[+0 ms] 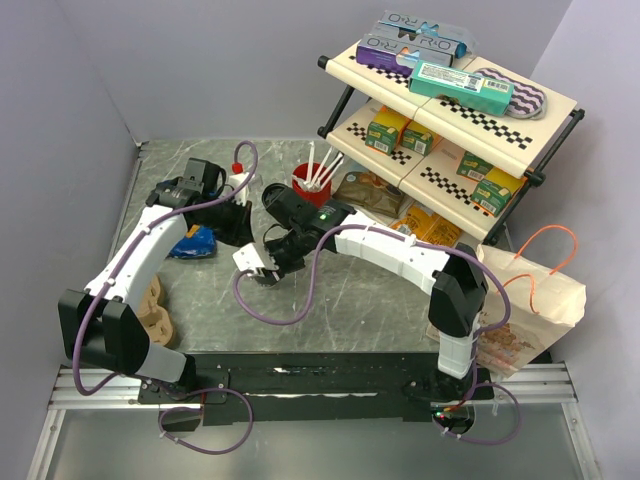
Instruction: Pack the takeout coffee
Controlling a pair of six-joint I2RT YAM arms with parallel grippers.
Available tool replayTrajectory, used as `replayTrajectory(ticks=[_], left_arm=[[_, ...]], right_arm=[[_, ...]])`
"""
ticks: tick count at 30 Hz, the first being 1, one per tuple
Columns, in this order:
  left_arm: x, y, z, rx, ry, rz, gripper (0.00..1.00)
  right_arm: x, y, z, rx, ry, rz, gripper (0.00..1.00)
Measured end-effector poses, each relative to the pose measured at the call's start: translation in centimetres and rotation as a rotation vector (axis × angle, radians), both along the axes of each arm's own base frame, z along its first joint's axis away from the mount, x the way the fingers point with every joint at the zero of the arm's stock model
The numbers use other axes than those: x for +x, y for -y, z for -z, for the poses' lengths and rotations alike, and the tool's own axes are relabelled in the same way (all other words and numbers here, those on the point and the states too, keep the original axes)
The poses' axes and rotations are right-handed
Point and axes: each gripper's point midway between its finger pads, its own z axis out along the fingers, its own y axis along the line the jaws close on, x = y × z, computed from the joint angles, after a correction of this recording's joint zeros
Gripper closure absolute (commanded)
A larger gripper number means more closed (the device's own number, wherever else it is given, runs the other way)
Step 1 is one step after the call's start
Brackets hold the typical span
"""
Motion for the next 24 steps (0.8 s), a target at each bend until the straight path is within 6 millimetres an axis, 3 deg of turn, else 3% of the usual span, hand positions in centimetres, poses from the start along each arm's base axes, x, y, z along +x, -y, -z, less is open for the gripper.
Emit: replayTrajectory(ticks=[1, 2, 4, 15, 19, 22, 23, 24], left_arm=[[0.0, 0.0, 0.0, 0.0, 0.0, 0.001, 0.99], [0.0, 0.0, 0.0, 0.0, 0.001, 0.001, 0.99], [0.0, 0.1, 0.0, 0.001, 0.001, 0.002, 0.99], [0.3, -0.3, 0.2, 0.028, 0.015, -0.009, 0.99], [0.4, -0.4, 0.2, 0.032, 0.017, -0.011, 0.99], [0.3, -0.4, 0.3, 0.035, 0.016, -0.012, 0.99], [0.3, -0.4, 0.3, 0.036, 0.015, -0.011, 0.95], [0.3, -0.4, 0.3, 0.038, 0.016, -0.012, 0.85]], right_arm=[[0.0, 0.0, 0.0, 0.0, -0.005, 0.004, 0.99], [-0.1, 0.0, 0.0, -0.002, -0.009, 0.008, 0.88], [-0.1, 0.0, 0.0, -0.004, -0.019, 0.02, 0.81], [0.1, -1.1, -1.7, 0.016, -0.092, 0.093, 0.75], [0.0, -1.2, -1.1, -0.007, -0.119, 0.102, 0.86], [-0.1, -1.0, -0.5, -0.029, -0.134, 0.105, 1.0], [-0.1, -1.0, -0.5, -0.032, -0.137, 0.106, 1.0], [0.0, -1.0, -0.5, -0.032, -0.138, 0.107, 1.0]])
